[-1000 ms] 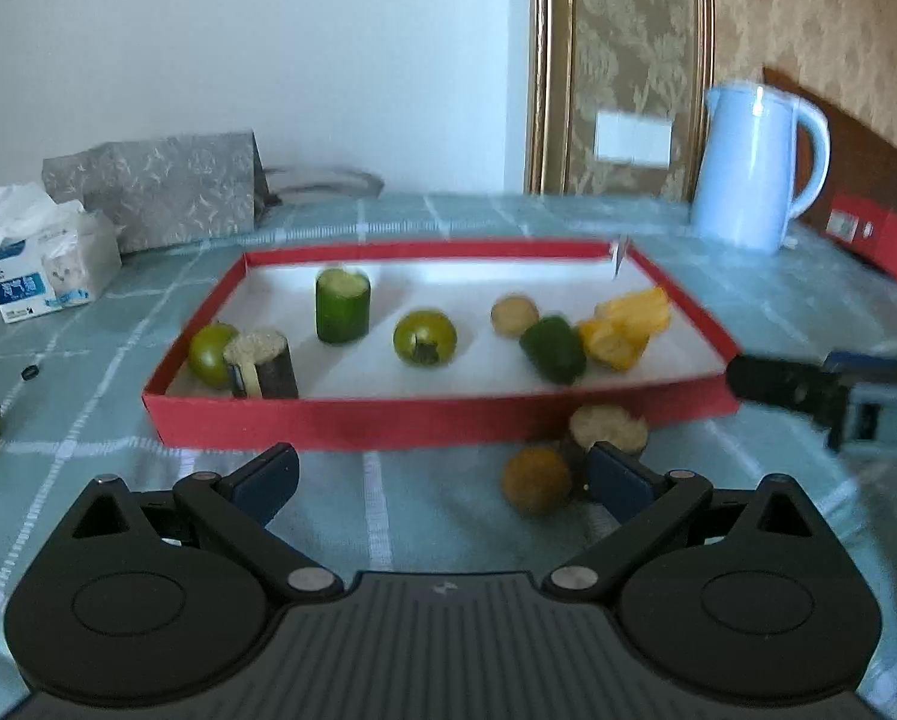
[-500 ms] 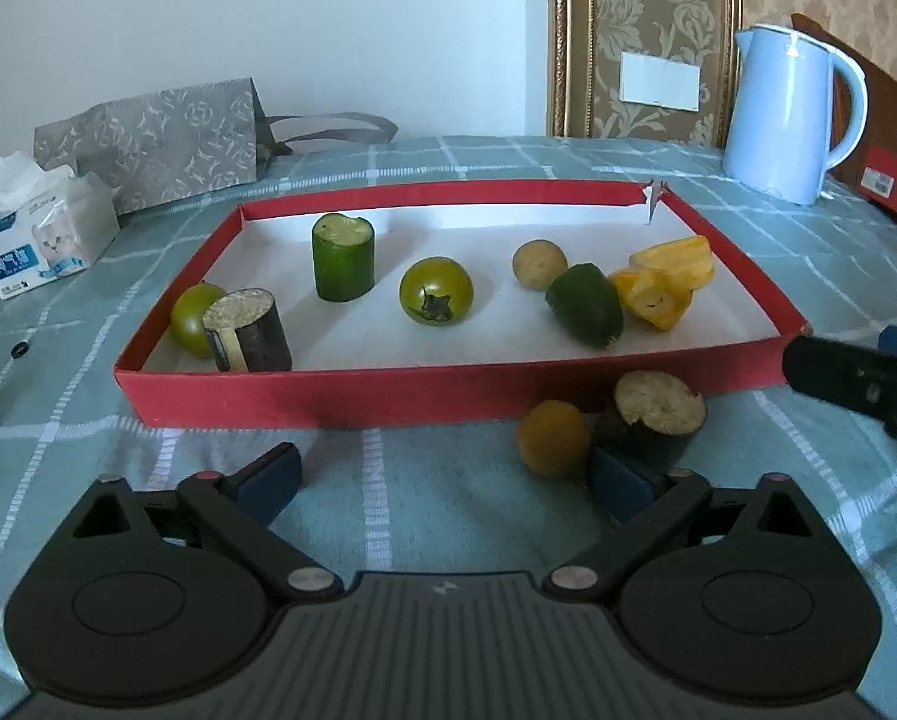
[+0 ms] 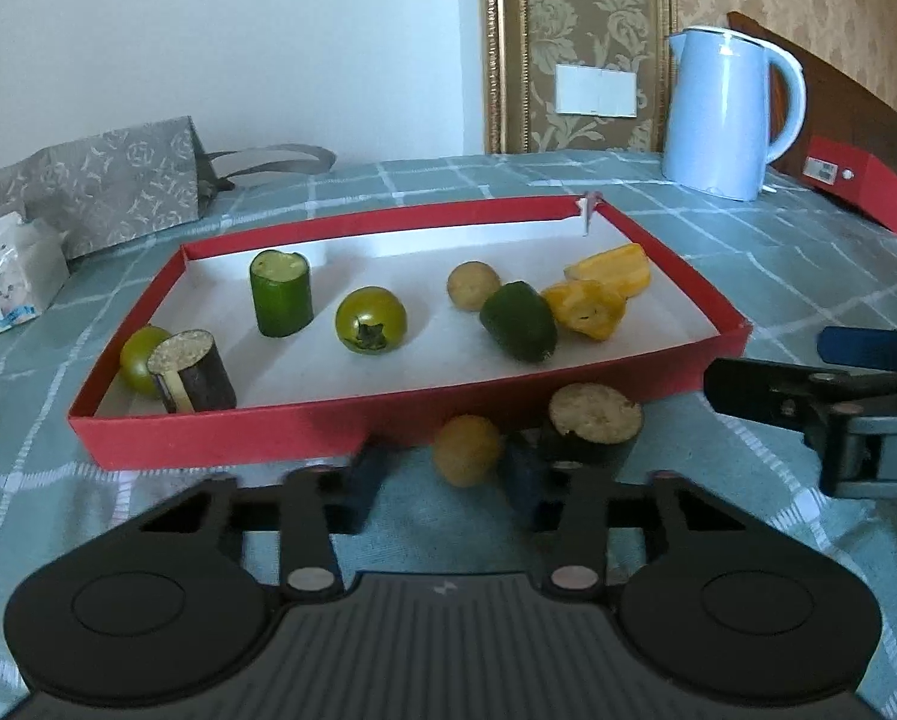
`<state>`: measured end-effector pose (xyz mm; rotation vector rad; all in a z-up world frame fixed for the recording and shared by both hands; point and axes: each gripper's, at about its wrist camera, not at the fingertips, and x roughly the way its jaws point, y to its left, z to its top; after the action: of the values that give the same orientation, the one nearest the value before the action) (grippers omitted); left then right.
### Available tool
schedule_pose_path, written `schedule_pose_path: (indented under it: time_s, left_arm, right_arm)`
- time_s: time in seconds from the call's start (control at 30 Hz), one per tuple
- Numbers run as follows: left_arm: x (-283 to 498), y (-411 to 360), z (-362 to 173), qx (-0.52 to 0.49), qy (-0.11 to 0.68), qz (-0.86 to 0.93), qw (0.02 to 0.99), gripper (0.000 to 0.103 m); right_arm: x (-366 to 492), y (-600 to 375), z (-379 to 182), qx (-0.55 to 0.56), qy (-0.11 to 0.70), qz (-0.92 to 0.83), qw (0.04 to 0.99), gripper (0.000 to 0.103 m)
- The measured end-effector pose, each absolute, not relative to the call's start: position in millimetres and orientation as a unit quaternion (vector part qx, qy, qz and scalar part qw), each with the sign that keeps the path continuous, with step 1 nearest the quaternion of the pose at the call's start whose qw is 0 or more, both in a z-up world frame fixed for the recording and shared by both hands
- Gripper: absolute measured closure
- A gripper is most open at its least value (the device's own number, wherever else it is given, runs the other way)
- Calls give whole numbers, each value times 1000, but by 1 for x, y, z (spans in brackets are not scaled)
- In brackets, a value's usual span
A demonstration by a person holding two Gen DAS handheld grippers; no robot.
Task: Organize fruits
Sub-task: 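Grasp the small brown round fruit beside the tray with the left gripper, then lift the brown fruit with the left gripper while the right gripper grasps the dark cylindrical chunk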
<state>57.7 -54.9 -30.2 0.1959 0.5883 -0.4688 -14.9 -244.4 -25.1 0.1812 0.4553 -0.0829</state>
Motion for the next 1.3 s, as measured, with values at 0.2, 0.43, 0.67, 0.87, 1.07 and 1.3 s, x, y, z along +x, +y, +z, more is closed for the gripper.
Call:
schedule_pose_path:
  time_s: [0.2,0.43,0.67,0.87,1.07,1.3]
  left_arm:
    - [51,-52,-30,98,285,-231,925,78]
    - [49,-28,-30,79,290,-197,933,78]
    - [57,4,-28,41,298,-141,943,78]
    - [56,0,-29,56,294,-133,945,78]
    - [56,1,-29,54,294,-134,945,78]
    - [56,1,-29,55,294,-133,945,78]
  right_arm:
    - [-13,-243,-26,85,231,-40,968,0]
    - [-11,-241,-27,78,240,-20,967,0]
    - [-3,-223,-28,42,264,0,964,0]
    - [8,-215,-31,48,281,8,958,0]
    - [15,-194,-29,32,281,19,959,1]
    - [29,-169,-33,-1,303,28,953,22]
